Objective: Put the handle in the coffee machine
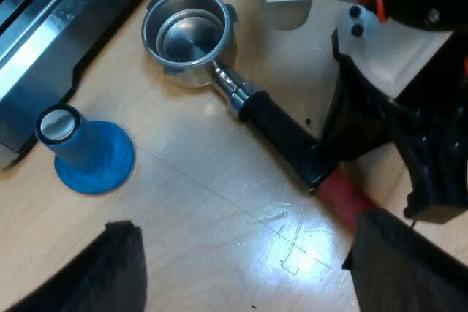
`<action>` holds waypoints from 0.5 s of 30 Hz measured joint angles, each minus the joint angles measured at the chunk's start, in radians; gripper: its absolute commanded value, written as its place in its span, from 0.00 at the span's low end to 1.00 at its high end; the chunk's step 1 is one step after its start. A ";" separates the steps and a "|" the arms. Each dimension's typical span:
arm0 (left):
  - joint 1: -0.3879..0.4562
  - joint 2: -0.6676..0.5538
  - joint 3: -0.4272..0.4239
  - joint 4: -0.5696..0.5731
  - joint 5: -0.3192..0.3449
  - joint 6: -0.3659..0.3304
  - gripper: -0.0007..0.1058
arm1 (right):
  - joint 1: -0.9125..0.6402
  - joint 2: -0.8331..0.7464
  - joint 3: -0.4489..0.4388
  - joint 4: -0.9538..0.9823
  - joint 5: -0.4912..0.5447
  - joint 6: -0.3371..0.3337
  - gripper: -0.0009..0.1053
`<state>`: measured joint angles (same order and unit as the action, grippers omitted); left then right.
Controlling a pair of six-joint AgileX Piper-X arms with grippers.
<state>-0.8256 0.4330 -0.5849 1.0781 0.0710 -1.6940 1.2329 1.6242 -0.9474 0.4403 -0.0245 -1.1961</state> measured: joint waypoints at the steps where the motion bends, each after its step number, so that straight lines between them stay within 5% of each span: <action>1: 0.000 0.000 0.000 0.004 0.000 0.000 0.58 | 0.005 0.004 0.000 -0.012 0.000 0.010 0.01; 9: 0.000 0.000 -0.003 0.038 -0.018 0.002 0.58 | 0.036 0.048 0.002 -0.180 -0.012 0.120 0.01; 15: 0.000 0.000 -0.017 0.044 -0.034 0.002 0.58 | 0.036 0.077 0.006 -0.312 -0.028 0.133 0.01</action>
<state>-0.8256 0.4330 -0.6019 1.1220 0.0369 -1.6919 1.2691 1.7008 -0.9417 0.1286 -0.0522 -1.0631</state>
